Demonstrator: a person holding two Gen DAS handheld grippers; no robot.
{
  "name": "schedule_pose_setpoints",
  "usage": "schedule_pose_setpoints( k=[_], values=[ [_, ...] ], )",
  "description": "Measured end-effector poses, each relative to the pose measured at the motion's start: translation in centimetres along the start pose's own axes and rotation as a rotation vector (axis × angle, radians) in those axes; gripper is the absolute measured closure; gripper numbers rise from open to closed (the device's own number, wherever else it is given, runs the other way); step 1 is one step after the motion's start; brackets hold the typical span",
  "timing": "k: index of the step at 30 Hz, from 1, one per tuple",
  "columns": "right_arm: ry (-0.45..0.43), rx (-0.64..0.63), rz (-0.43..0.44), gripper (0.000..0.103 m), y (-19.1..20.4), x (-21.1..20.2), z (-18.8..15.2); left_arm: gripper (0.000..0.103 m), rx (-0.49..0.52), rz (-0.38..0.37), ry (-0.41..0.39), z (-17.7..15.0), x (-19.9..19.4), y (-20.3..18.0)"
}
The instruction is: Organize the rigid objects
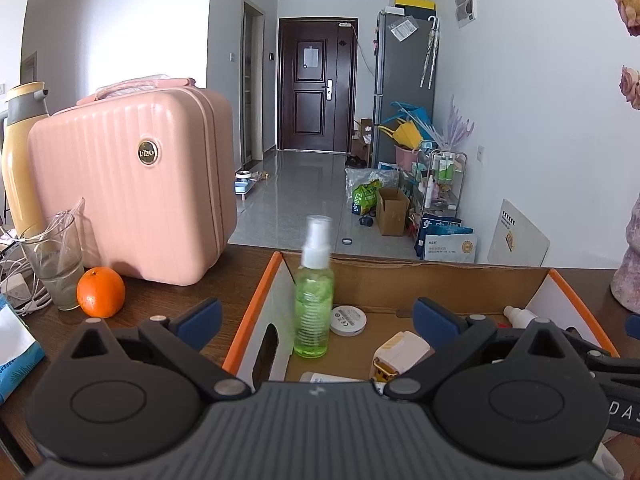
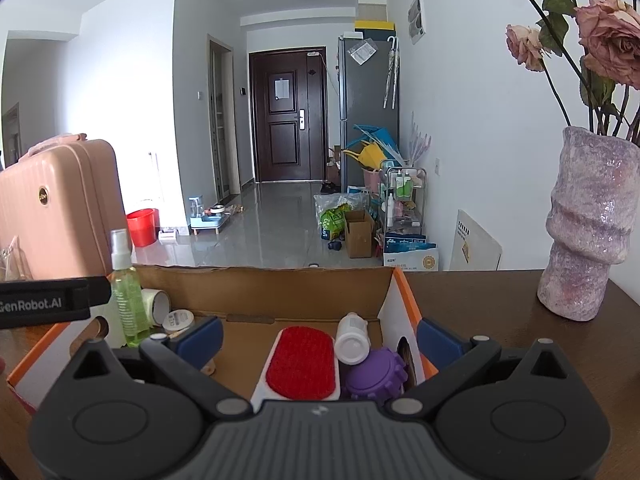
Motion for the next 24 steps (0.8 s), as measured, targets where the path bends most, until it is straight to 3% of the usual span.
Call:
schedule_pose_setpoints(
  k=[24],
  values=[
    [0.005, -0.013, -0.001, 0.0, 0.2, -1.3, -0.3, 0.0, 0.019, 0.0, 0.0, -0.4, -0.9, 0.2]
  ],
)
Point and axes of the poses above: each gripper's, at about its wrist camera, not at the fingertips, and x roughly the way its jaws point, y to its left, z to its top, the point moved 7 cm from there along x, roughly the way its jaws point, and after that the axes turned 12 degrees about y, right-handed, at the moved point
